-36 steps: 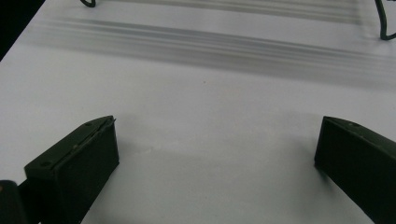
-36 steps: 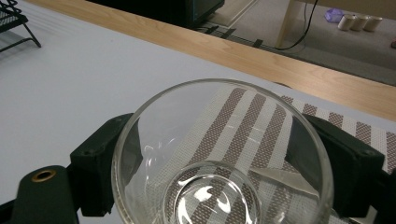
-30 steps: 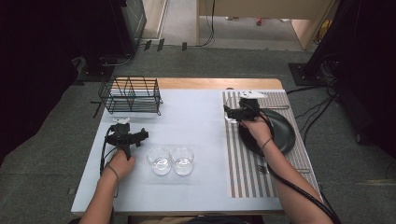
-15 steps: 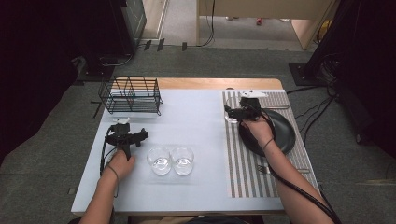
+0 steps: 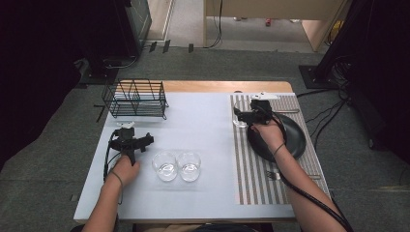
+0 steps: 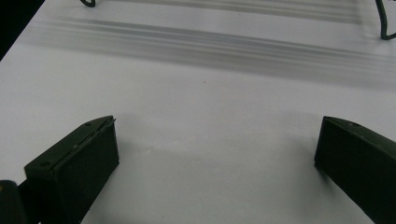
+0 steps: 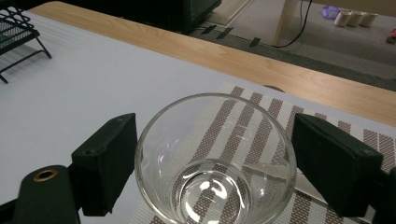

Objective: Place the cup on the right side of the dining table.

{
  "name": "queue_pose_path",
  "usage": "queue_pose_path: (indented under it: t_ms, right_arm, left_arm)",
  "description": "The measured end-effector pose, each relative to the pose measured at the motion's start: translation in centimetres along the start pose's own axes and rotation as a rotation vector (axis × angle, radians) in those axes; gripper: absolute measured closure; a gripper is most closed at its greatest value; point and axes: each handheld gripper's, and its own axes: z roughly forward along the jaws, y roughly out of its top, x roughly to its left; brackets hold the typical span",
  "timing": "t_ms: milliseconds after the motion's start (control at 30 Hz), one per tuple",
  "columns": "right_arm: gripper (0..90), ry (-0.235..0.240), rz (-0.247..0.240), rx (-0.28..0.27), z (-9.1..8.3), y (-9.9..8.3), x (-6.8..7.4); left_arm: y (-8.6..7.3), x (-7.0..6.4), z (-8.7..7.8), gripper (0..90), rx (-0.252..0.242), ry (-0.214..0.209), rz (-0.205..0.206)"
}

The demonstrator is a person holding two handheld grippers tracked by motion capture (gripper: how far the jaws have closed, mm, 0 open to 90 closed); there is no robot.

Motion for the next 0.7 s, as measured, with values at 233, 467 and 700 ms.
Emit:
queue_pose_path:
  t_ms: [233, 467, 700]
  right_arm:
    - [16.0, -0.002, -0.003, 0.000, -0.4, 0.2, 0.0]
    - [16.2, -0.010, -0.013, -0.005, -0.8, 0.3, 0.1]
    - [16.3, 0.006, -0.017, -0.009, -1.3, 0.5, 0.4]
  left_arm:
    - [0.0, 0.0, 0.0, 0.0, 0.000, 0.000, 0.000]
    - [0.0, 0.0, 0.0, 0.0, 0.000, 0.000, 0.000]
    - [0.0, 0.0, 0.0, 0.0, 0.000, 0.000, 0.000]
